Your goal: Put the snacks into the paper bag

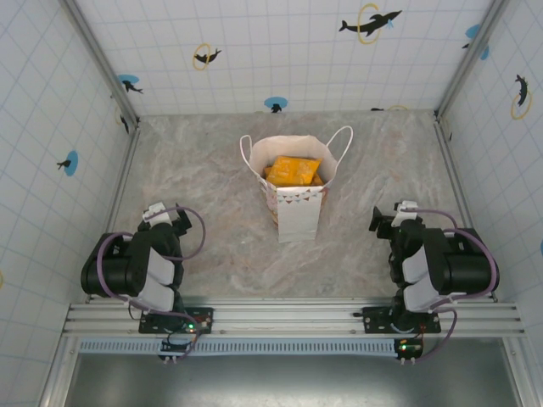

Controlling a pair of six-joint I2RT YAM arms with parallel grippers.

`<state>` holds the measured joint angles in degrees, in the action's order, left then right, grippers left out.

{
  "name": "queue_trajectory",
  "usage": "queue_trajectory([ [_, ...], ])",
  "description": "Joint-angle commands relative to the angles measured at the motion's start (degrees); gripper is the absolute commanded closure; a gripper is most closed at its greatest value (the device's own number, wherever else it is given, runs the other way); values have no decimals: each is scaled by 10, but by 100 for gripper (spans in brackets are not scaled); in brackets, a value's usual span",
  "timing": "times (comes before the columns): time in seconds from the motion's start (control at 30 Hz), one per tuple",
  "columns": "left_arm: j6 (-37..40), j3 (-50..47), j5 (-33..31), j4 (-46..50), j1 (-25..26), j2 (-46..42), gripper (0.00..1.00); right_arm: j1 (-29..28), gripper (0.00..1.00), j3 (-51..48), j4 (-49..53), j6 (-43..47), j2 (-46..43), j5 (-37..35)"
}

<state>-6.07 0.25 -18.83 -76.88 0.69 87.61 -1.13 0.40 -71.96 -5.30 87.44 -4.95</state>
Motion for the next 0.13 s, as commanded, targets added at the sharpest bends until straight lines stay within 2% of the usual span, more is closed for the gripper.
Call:
queue_trajectory([
  [0.0, -9, -17, 5, -3, -1, -5, 2, -1, 2, -7, -6, 4, -4, -8],
  [0.1, -8, -19, 6, -6, -1, -6, 2, -1, 2, -7, -6, 4, -4, -8],
])
